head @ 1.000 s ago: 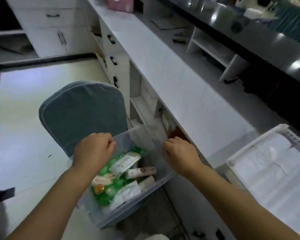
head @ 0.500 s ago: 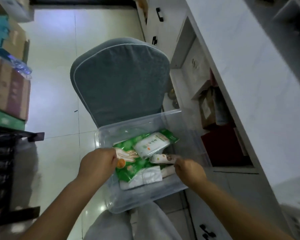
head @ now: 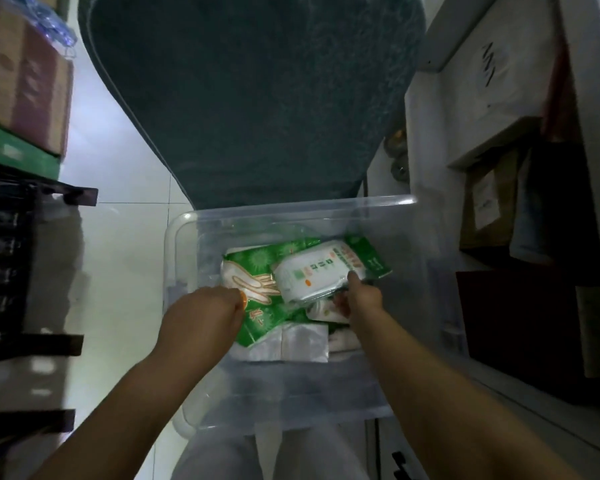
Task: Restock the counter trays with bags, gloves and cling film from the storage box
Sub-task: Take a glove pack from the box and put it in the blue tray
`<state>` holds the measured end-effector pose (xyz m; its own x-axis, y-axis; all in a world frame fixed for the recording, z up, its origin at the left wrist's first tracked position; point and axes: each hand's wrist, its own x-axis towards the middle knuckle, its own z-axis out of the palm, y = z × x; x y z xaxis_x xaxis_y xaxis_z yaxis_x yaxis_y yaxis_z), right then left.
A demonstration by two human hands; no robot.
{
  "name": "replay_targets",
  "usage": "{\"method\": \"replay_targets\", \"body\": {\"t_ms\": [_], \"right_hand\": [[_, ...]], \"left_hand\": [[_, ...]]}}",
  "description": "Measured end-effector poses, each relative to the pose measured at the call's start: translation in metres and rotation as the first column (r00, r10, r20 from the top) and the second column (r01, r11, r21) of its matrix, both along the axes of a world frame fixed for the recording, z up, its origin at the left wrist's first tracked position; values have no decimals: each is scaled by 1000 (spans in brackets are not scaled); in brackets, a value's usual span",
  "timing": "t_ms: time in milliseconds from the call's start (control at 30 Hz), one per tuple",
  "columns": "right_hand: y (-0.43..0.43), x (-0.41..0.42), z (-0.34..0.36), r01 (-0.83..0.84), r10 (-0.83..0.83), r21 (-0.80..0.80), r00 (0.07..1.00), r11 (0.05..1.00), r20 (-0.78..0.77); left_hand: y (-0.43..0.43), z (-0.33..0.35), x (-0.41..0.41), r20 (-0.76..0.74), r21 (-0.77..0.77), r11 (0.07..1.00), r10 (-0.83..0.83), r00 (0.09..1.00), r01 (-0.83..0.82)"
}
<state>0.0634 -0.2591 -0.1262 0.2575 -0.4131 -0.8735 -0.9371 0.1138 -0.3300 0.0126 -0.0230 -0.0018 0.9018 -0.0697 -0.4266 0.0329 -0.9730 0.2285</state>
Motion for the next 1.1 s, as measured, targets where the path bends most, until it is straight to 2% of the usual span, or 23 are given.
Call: {"method": "replay_targets", "body": {"t_ms": [67,133,300,433,600,733,867,967,1100], "right_hand": [[4,5,-4,92,-92,48,996,995,-10],[10,7,2,113,-112,65,994,991,-7],[28,-3,54,-27,17,57,985,998,173],[45,-16,113,-97,46,150,948,984,315],[53,-15,165,-282,114,306,876,909,469],[31,-7,154,-236,148,118,854,965,498],[18,-10,107,-253,271,-99,887,962,375],[25,-7,67,-483,538,-246,800,840,266],[41,14,21,-741,837,-418,538,526,99]], "left_hand": [[-7,-7,-1,-35,12,1000,-5,999,6],[-13,-13,-1,-55,10,1000,2,998,-1],[-37,-14,-2,-25,-53,997,-52,998,51],[-57,-2,4,2,-98,992,-75,997,75],[-43,25,20,156,-114,988,124,980,-107],[2,48,25,276,-184,944,316,908,-273],[43,56,24,274,-307,867,476,836,-393],[61,50,20,172,-413,777,578,797,-475],[75,35,12,120,-442,748,596,794,-495]]}}
